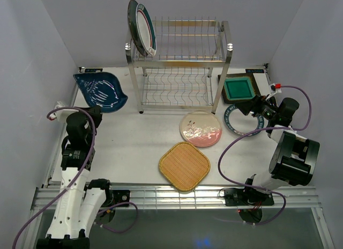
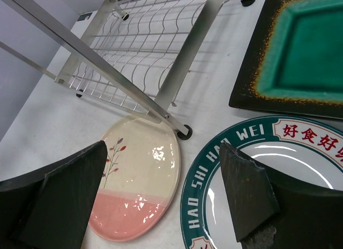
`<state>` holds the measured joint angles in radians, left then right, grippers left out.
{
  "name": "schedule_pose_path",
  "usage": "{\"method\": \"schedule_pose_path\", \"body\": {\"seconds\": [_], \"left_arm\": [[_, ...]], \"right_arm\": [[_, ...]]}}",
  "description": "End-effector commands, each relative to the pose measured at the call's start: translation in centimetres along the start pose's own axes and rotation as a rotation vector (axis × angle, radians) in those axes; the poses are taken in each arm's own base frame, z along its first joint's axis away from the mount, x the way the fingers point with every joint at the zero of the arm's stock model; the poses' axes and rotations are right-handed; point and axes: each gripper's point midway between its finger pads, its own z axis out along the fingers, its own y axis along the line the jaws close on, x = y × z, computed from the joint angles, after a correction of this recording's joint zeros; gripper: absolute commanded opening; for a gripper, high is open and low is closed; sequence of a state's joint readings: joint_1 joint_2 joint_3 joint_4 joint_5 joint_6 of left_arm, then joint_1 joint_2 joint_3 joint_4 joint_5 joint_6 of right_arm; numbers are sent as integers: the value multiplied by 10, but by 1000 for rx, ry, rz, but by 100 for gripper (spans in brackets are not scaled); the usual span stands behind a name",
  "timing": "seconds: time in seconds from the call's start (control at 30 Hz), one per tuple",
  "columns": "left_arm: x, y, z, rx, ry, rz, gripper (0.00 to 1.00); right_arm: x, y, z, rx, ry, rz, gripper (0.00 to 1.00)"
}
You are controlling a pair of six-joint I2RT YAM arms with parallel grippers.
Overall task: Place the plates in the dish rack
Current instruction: Pick up the plate from the corner of the board, then insert the plate into the dish rack.
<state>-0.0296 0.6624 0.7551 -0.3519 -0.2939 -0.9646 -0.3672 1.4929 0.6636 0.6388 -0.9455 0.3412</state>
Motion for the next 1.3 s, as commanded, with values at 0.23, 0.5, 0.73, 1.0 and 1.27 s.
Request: {"method": "schedule_pose_path", "body": {"seconds": [0.23, 0.5, 0.73, 1.0, 1.27], "left_arm": [[-42, -90, -37, 309, -40, 19, 0], [-41, -111, -49, 390, 8, 20, 0], [-35, -137, -63, 511, 84, 31, 0], [-37, -153, -72, 581, 94, 31, 0], [-44, -166, -77, 613, 93, 15, 0]], "right_arm": [[-14, 5, -3, -16, -34, -53, 90], [-15, 6, -3, -19, -34, -52, 90], [-14, 5, -3, -20, -33, -48, 90], [-14, 5, -3, -18, -32, -47, 90], [-12, 3, -2, -16, -29, -40, 90]]}}
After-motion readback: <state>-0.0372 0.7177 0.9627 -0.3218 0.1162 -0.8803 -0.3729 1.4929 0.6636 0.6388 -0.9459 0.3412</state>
